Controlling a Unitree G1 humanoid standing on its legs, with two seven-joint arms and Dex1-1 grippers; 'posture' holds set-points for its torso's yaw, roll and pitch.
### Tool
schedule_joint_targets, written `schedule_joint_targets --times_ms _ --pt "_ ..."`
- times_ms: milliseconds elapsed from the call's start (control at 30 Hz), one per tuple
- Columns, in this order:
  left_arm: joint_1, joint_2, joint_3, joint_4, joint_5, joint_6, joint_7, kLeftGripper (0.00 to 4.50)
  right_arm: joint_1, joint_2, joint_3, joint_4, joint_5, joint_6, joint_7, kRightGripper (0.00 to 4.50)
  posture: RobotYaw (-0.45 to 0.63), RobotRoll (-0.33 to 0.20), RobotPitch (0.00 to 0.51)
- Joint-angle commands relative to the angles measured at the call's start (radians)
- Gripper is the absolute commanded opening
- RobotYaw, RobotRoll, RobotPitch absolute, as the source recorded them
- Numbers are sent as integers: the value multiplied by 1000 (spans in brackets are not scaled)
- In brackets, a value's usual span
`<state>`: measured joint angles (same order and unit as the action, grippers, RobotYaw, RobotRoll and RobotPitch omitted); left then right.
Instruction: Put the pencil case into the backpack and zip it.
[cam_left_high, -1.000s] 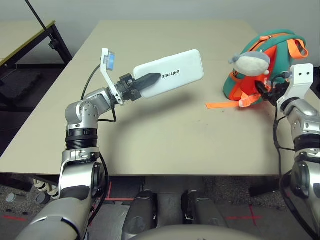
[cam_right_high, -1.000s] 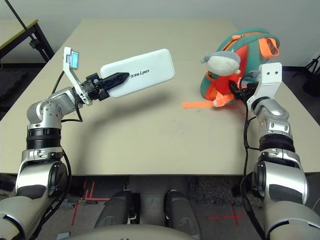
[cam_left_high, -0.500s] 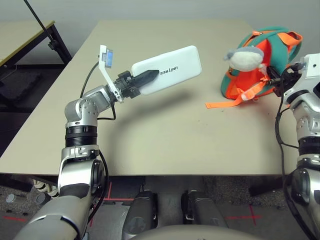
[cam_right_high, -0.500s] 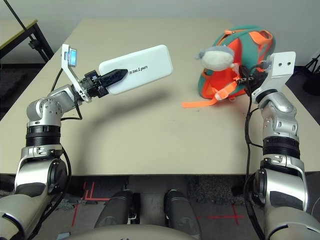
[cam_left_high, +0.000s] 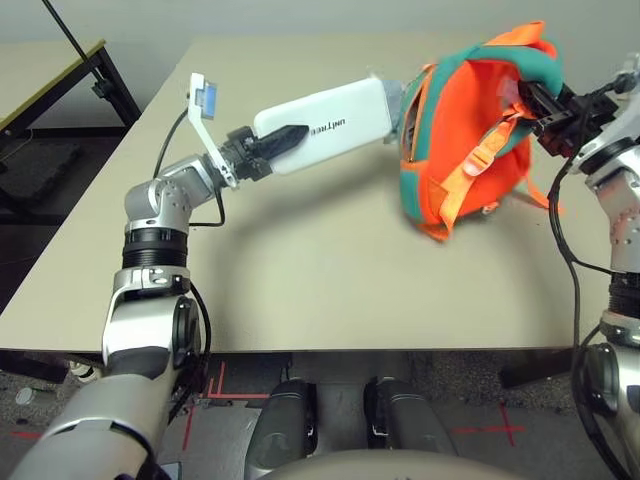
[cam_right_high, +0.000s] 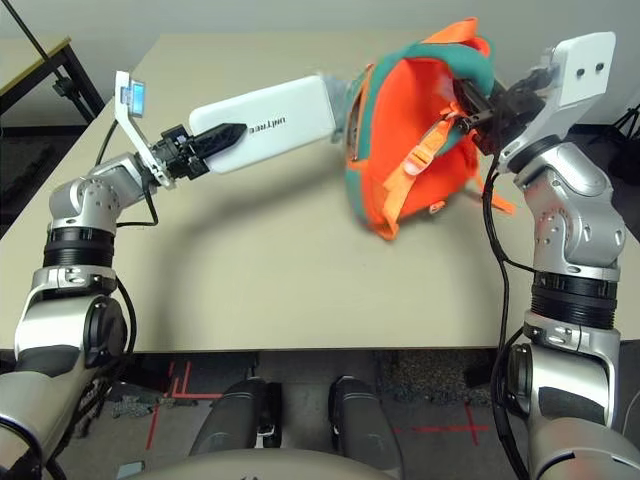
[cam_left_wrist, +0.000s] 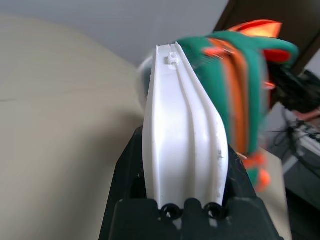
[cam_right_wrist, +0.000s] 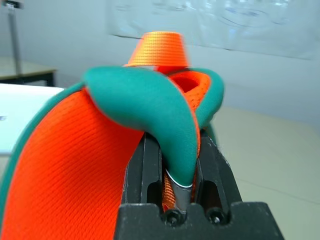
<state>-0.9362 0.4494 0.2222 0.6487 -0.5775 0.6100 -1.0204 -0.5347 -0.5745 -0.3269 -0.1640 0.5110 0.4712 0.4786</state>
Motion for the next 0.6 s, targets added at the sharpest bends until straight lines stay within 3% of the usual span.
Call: schedule_joint_targets --times_ms 33,267,400,467,600 --pt "-32 13 5 31 12 -30 -28 1212 23 15 -51 -162 63 36 -60 484 -21 0 76" --pt "-32 11 8 17 10 -32 -31 1212 146 142 -35 -359 120 97 -210 483 -33 0 84" --pt "-24 13 10 -9 2 -21 -29 1212 306 214 12 -466 127 106 -249 482 -27 0 87" --pt "-21 20 14 -33 -7 -3 -31 1212 448 203 56 -520 134 129 -200 481 -27 0 87" --pt "-12 40 19 -98 -30 49 -38 1212 608 131 76 -566 158 152 -106 472 -34 0 86"
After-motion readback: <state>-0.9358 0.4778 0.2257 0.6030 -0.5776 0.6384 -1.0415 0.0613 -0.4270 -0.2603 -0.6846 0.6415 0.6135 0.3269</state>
